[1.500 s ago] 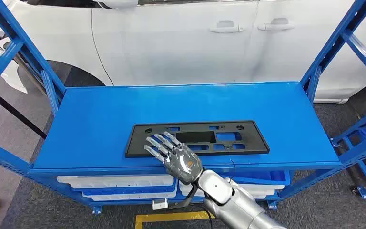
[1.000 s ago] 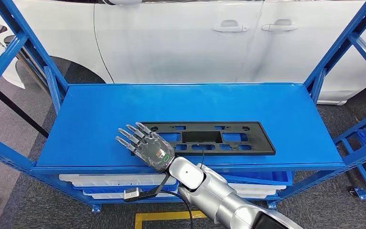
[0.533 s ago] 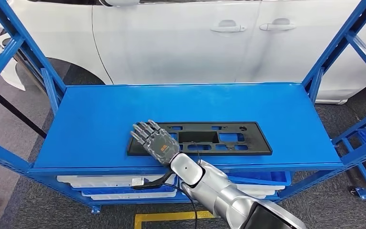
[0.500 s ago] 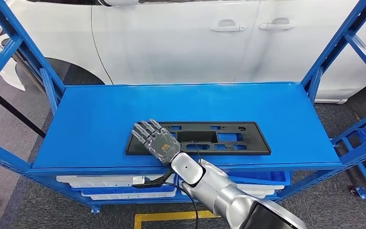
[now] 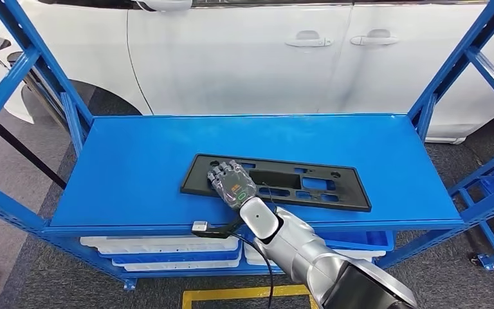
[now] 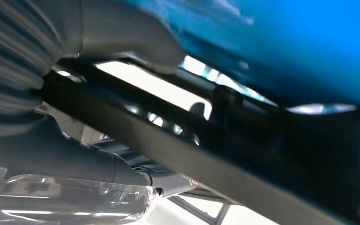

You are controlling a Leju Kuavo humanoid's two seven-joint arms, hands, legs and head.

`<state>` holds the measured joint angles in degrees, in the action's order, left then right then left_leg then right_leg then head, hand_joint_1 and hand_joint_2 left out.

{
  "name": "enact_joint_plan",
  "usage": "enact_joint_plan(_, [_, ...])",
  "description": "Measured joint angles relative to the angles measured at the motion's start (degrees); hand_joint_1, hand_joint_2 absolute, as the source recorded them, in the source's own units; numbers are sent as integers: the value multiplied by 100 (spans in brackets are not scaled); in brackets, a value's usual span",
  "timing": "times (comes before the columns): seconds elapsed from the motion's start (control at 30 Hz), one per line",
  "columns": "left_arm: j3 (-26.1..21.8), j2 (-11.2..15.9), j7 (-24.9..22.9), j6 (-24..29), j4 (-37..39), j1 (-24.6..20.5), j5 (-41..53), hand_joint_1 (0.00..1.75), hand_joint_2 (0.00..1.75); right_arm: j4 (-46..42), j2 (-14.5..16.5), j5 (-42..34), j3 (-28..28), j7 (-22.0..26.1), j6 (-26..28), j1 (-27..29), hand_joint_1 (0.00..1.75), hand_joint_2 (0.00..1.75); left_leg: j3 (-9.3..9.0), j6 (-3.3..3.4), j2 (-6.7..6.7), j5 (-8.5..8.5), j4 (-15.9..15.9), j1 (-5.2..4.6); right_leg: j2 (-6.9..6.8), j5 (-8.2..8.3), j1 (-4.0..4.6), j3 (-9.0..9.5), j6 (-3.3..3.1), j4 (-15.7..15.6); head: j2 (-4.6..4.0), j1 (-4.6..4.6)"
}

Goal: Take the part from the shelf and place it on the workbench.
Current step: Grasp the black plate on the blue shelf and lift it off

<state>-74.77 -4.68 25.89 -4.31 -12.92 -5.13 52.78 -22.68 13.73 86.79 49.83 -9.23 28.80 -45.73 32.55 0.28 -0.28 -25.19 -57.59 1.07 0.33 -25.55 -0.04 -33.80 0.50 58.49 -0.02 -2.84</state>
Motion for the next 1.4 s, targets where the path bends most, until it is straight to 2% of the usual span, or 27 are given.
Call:
enact_joint_plan(0.07, [1,2,7,-1,0,-6,0,0,0,29,-10,-1,-29,-12,1,-19,175,175,6,63,17,26,19,10,-3,-302,-20,-221,55,486,0,0])
enact_joint_plan(0.13, [2,8,11,-1,0,-7,0,0,0,57,-17,-2,-55,-16,1,-19,175,175,31,88,27,31,16,0,-5,-674,-29,-601,89,1270,0,0])
enact_joint_plan(0.17, [2,11,13,-1,0,-5,0,0,0,68,-21,-2,-61,-16,1,-18,175,175,39,91,28,32,14,-4,-6,-749,-31,-732,96,1541,0,0])
enact_joint_plan(0.2, [2,14,13,-1,0,-3,0,0,0,77,-25,-2,-66,-16,1,-19,175,175,41,91,27,32,11,-8,-6,-711,-32,-758,93,1602,0,0])
enact_joint_plan(0.23, [2,16,14,0,0,-1,0,0,0,84,-28,-2,-69,-17,1,-20,175,175,36,90,23,31,8,-10,-6,-570,-32,-666,79,1433,0,0])
enact_joint_plan(0.3, [2,16,19,-4,0,-1,0,0,0,88,-31,-2,-73,-19,1,-27,175,175,19,77,11,25,2,-16,-7,-191,-23,-248,16,624,0,0])
enact_joint_plan(0.37, [3,16,46,-19,0,-2,1,0,0,88,-30,-5,-76,-22,1,-34,175,175,25,30,-2,21,-8,-32,-11,-9,7,32,-47,39,0,0])
enact_joint_plan(0.47, [7,22,183,-75,0,-2,4,0,0,88,-28,-9,-92,-19,2,-36,175,175,32,-70,-8,23,5,-43,-9,14,15,63,-110,-76,0,0])
enact_joint_plan(0.53, [13,28,335,-117,0,0,11,0,0,90,-21,-2,-119,3,3,-36,175,175,89,-128,-5,-102,-152,-37,-20,45,-16,91,-169,-133,0,0])
enact_joint_plan(0.57, [16,32,416,-126,0,1,14,0,0,90,-16,3,-135,26,4,-34,175,175,204,-155,-4,-259,-408,-29,-28,57,-28,98,-192,-153,0,0])
enact_joint_plan(0.63, [22,32,556,-119,0,6,17,0,0,91,-12,9,-180,86,19,-25,175,175,558,-207,-1,-632,-1182,-18,-36,60,-24,87,-215,-154,0,0])
enact_joint_plan(0.67, [23,33,605,-109,0,12,16,0,0,92,-11,9,-209,122,28,-20,175,175,709,-227,-1,-738,-1505,-12,-36,59,-21,83,-217,-152,0,0])
enact_joint_plan(0.7, [24,34,638,-100,0,19,15,0,0,92,-11,7,-238,153,37,-17,175,175,768,-240,0,-730,-1632,-6,-35,58,-20,84,-217,-149,0,0])
enact_joint_plan(0.73, [25,37,657,-96,0,24,14,0,0,93,-10,3,-265,177,44,-17,175,175,711,-247,1,-608,-1518,1,-32,55,-22,89,-212,-143,0,0])
enact_joint_plan(0.8, [26,42,672,-95,0,23,15,0,0,93,-2,-16,-316,212,69,-18,175,175,342,-241,7,-220,-754,19,-22,38,-27,97,-186,-118,0,0])
enact_joint_plan(0.87, [30,46,661,-89,0,9,36,0,0,92,7,-97,-385,278,123,-25,175,175,44,-183,5,-23,-126,5,-3,21,-9,78,-134,-79,0,0])
enact_joint_plan(0.97, [37,50,647,-47,0,2,84,0,0,49,10,-625,-625,719,260,-22,175,175,10,-63,-3,-11,-16,-21,13,33,2,50,-45,-72,0,0])
enact_joint_plan(1.03, [39,54,702,-31,0,-12,86,0,0,-103,2,-1457,-959,1466,301,22,175,175,12,14,5,20,8,-4,9,-74,-9,-10,11,62,0,1])
enact_joint_plan(1.07, [40,58,725,-27,0,-28,81,0,0,-276,-18,-1999,-1165,1954,259,71,175,175,15,47,11,34,21,9,6,-223,-13,-120,33,300,0,1])
enact_joint_plan(1.13, [40,74,708,-19,0,-58,66,0,0,-858,-111,-3024,-1548,2805,41,213,175,175,28,78,18,42,23,11,-1,-615,-23,-490,61,1092,0,0])
enact_joint_plan(1.17, [40,84,688,-15,0,-68,60,0,0,-1220,-184,-3420,-1707,3070,-100,290,175,175,29,81,19,42,22,11,-2,-758,-25,-675,71,1481,0,0])
enact_joint_plan(1.2, [39,92,670,-13,0,-73,54,0,0,-1570,-258,-3668,-1835,3191,-227,350,175,175,24,82,19,41,22,11,-2,-788,-26,-773,72,1684,0,0])
enact_joint_plan(1.23, [39,98,659,-11,0,-77,47,0,0,-1884,-328,-3807,-1946,3224,-327,400,175,175,15,81,19,39,22,9,-2,-706,-24,-757,60,1652,0,0])
enact_joint_plan(1.27, [39,101,655,-11,0,-80,43,0,0,-2144,-383,-3869,-2042,3226,-382,441,175,175,5,80,18,38,22,6,-2,-528,-16,-611,33,1357,0,0])
enact_joint_plan(1.33, [39,102,652,-11,0,-92,34,0,0,-2562,-453,-3910,-2197,3223,-429,504,175,175,-10,64,20,35,21,-10,-3,-159,20,-150,-65,462,0,-1])
enact_joint_plan(1.37, [39,101,651,-12,0,-103,30,0,0,-2720,-469,-3925,-2248,3236,-427,531,175,175,-13,42,22,30,20,-15,-5,-53,41,18,-107,114,0,-1])
enact_joint_plan(1.4, [39,101,652,-19,0,-115,21,0,0,-2849,-479,-3985,-2288,3291,-426,558,175,175,-15,11,26,26,21,-14,-5,-14,61,101,-138,-69,0,-1])
